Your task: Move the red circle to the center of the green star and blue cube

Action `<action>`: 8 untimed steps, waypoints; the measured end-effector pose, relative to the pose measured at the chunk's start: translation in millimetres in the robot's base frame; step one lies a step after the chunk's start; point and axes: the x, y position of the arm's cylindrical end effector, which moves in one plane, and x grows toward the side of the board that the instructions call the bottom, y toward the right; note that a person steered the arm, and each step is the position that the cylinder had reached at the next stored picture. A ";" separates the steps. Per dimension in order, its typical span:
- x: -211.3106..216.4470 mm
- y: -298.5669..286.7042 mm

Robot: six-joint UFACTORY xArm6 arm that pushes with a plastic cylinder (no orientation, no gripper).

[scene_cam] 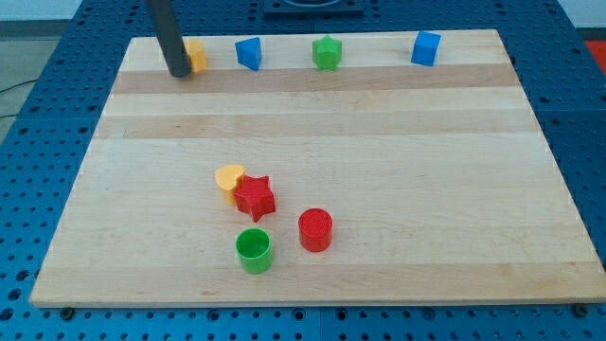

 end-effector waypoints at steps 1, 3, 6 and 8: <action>48.4 8.0; 216.5 180.3; 322.0 177.2; 249.5 205.0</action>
